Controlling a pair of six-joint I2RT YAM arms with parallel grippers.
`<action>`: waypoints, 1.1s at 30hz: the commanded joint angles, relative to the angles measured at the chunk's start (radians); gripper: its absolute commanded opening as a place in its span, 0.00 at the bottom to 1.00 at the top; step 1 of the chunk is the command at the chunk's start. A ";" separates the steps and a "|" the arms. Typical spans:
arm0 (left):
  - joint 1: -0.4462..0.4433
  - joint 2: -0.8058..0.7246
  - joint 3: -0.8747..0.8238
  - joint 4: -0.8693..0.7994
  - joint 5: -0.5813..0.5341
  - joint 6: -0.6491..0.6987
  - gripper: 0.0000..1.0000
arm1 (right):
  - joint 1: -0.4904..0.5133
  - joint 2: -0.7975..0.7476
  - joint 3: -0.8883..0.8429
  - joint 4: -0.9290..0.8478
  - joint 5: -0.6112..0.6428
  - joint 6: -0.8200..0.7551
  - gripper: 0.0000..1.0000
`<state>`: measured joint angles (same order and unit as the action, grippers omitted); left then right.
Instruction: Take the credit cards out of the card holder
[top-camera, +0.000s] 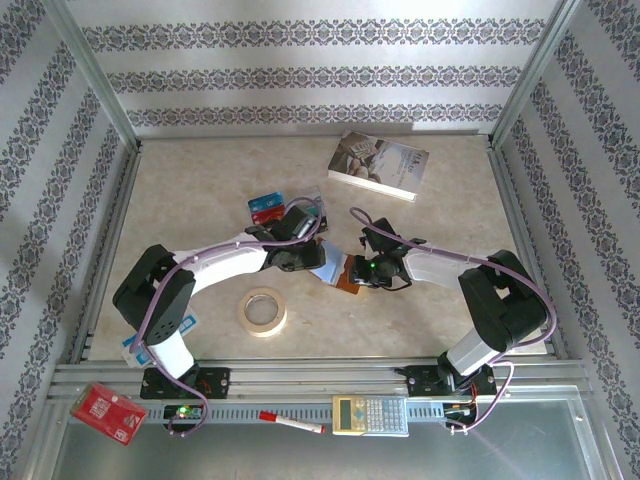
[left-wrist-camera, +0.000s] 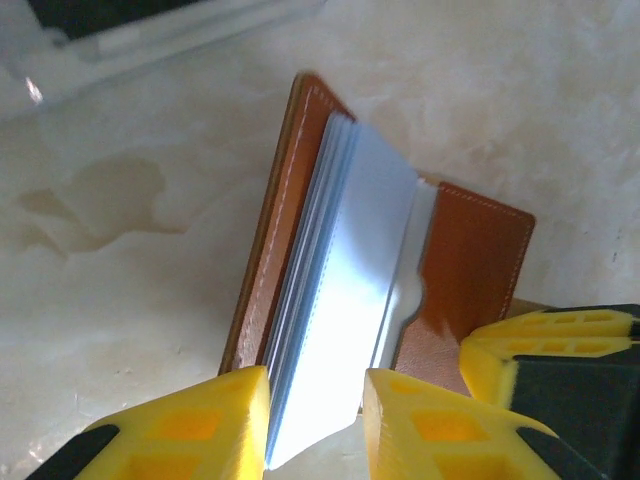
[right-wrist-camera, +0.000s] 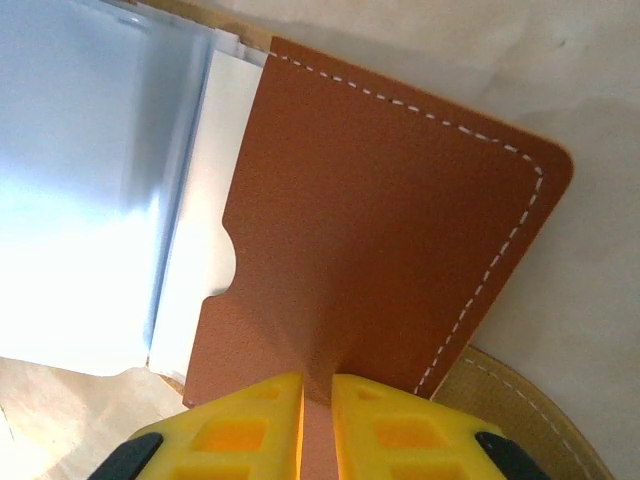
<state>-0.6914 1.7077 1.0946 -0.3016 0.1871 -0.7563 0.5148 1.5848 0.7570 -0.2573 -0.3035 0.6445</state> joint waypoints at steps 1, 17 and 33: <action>0.016 0.036 0.053 -0.062 -0.029 0.054 0.31 | -0.004 0.030 0.011 -0.050 0.044 -0.023 0.19; 0.017 0.122 0.084 -0.122 -0.024 0.078 0.26 | -0.012 0.052 0.011 -0.045 0.047 -0.037 0.19; 0.016 0.160 0.102 -0.084 0.111 0.082 0.28 | -0.027 0.058 0.008 -0.044 0.053 -0.049 0.19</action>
<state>-0.6849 1.8534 1.1713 -0.3714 0.2630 -0.6926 0.5007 1.6054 0.7708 -0.2649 -0.3046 0.6212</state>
